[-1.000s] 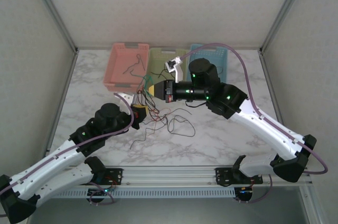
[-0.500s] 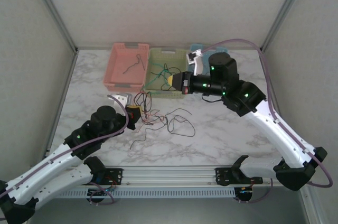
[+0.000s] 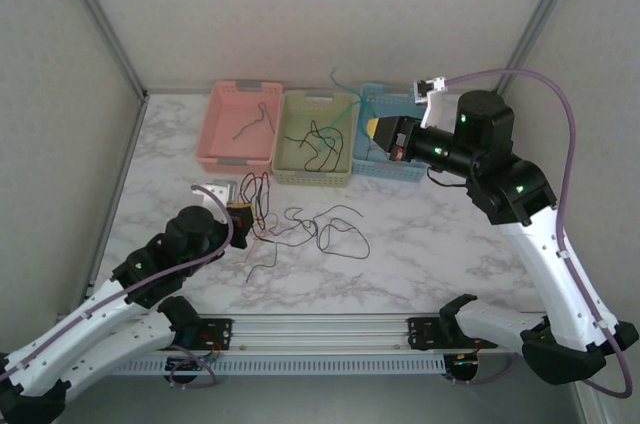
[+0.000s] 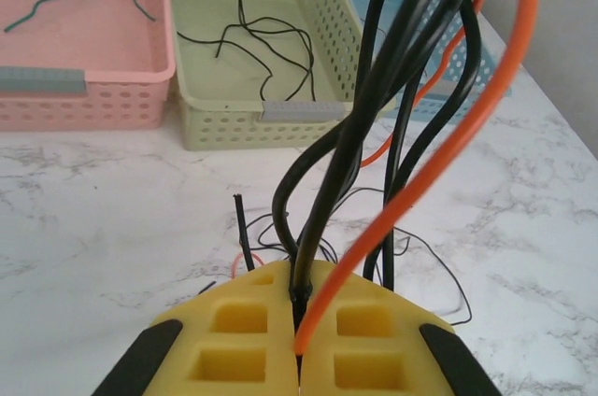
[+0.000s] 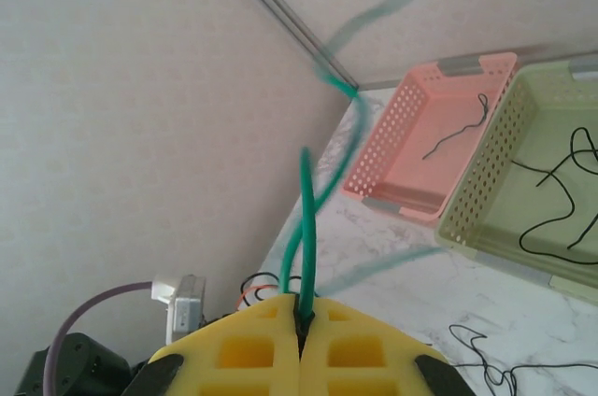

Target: Untangle the cables

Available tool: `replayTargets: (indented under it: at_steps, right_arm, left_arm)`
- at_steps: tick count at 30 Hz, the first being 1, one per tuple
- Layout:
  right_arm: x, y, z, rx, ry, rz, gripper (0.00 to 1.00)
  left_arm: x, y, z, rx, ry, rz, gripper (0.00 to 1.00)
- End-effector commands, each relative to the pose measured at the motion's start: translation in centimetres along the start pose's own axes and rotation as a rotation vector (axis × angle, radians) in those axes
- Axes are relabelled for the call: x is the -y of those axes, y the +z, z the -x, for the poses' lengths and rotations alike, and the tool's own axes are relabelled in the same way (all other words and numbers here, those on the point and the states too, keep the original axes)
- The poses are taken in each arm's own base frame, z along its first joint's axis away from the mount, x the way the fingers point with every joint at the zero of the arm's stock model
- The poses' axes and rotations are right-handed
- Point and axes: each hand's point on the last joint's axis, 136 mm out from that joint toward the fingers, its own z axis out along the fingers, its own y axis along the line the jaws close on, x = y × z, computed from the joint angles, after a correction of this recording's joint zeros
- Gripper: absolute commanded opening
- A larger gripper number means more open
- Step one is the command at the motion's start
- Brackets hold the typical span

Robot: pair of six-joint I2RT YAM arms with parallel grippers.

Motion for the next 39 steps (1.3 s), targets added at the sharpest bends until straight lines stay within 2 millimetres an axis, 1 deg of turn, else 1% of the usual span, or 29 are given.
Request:
replayTargets:
  at_steps: [1, 4, 6, 8, 10, 14, 18, 24, 28, 33, 36, 39]
  right_arm:
    - [0.4, 0.7, -0.6, -0.018, 0.01, 0.015, 0.0]
    - [0.8, 2.0, -0.6, -0.031, 0.018, 0.028, 0.0]
    - [1.7, 3.2, -0.8, -0.034, 0.04, 0.019, 0.0]
    - [2.4, 4.6, -0.5, -0.025, 0.065, 0.013, 0.0]
    - [2.6, 6.5, -0.2, -0.031, 0.078, 0.039, 0.0]
    - [4.0, 10.3, 0.0, -0.019, 0.112, 0.03, 0.0]
    - [5.0, 15.3, -0.1, -0.043, 0.125, 0.034, 0.0]
    - [6.2, 23.7, -1.1, -0.099, 0.1, 0.016, 0.0]
    - [8.1, 28.6, -2.0, -0.106, 0.102, -0.023, 0.0]
    - [10.2, 34.7, -3.7, -0.141, 0.137, -0.041, 0.0]
    - [12.0, 37.7, -4.8, -0.168, 0.172, -0.069, 0.0]
    - [13.5, 39.9, -5.8, -0.195, 0.176, -0.097, 0.0]
  left_arm:
    - [-1.0, -0.3, -0.1, 0.014, -0.01, 0.046, 0.0]
    - [-1.0, -0.6, 0.5, 0.011, -0.002, 0.057, 0.0]
    - [-1.1, -0.8, 0.5, 0.009, -0.007, 0.061, 0.0]
    - [-1.6, -1.4, 0.9, 0.026, -0.017, 0.082, 0.0]
    - [-1.6, -2.0, 1.3, 0.036, -0.017, 0.079, 0.0]
    - [-2.2, -2.9, 1.1, 0.047, -0.043, 0.087, 0.0]
    - [-2.4, -3.1, 0.7, 0.041, -0.051, 0.087, 0.0]
    - [-2.0, -3.4, 1.6, 0.043, -0.034, 0.084, 0.0]
    - [-1.6, -3.4, 2.0, 0.034, -0.018, 0.079, 0.0]
    - [-1.4, -3.1, 1.7, 0.013, -0.015, 0.072, 0.0]
    - [-1.3, -2.8, 1.3, -0.011, -0.012, 0.072, 0.0]
    - [-1.4, -2.9, 1.3, -0.003, -0.016, 0.075, 0.0]
